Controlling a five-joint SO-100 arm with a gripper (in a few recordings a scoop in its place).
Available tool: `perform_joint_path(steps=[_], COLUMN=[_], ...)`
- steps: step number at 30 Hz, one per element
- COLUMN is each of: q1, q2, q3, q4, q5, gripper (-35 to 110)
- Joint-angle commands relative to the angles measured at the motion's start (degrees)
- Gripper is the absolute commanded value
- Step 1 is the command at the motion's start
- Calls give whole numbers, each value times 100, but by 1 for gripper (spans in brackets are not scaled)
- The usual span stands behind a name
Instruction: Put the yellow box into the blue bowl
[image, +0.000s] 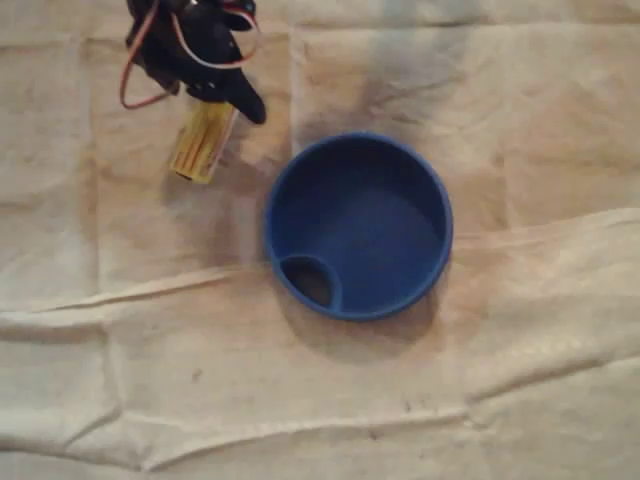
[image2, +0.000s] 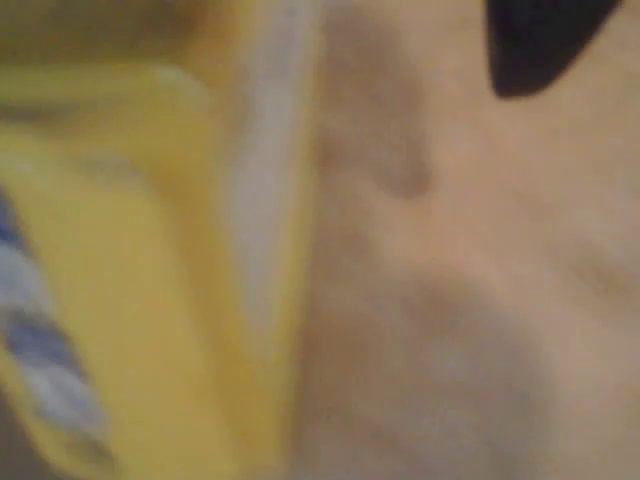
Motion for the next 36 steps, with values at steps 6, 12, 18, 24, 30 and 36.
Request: perform_joint_path(steps=[6, 12, 18, 24, 30, 36], q1=[18, 0, -79, -114, -114, -88], q2=[-132, -149, -176, -193, -211, -211], q3=[-290, -290, -290, -281, -220, -255], q4=[-88, -88, -88, -88, -88, -88], q5=[44, 35, 35, 35, 35, 35], gripper=[40, 40, 39, 26, 15, 2])
